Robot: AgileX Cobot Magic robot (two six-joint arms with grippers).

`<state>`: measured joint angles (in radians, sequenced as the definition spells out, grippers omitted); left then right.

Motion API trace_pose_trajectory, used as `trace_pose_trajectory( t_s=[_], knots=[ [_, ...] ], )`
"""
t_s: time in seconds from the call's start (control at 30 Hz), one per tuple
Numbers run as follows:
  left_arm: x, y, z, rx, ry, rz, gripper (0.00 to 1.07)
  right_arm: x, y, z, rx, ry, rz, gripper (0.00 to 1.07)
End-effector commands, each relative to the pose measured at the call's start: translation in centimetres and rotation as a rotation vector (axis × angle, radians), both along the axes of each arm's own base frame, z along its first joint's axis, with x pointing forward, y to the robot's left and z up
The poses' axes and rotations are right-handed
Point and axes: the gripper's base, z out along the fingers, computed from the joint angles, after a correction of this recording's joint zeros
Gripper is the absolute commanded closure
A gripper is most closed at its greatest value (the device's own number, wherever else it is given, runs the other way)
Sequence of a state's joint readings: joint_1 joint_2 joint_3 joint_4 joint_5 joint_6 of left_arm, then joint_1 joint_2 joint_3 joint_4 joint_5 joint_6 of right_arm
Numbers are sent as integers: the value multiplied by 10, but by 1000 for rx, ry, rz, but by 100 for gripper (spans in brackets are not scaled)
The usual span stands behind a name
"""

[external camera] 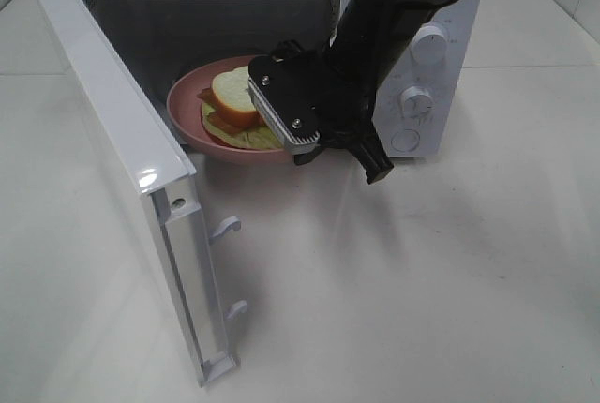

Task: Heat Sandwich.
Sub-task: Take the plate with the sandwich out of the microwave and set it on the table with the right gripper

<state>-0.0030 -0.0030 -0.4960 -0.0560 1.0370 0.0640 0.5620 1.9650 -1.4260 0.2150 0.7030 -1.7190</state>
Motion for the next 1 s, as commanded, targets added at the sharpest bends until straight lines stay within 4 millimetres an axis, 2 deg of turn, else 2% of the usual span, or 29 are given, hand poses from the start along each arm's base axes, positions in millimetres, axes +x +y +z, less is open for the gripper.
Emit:
trace_pose_trajectory(
  t_s=[0.03, 0.3, 1.0],
  knots=[
    [-4, -1, 0, -8, -33, -1, 5, -5, -4, 11, 19, -27, 1, 107],
    [-4, -1, 0, -8, -33, -1, 5, -24, -16, 21, 17, -28, -4, 107],
    [-4, -1, 0, -8, -33, -1, 5, -70, -47, 31, 3, -27, -42, 107]
  ],
)
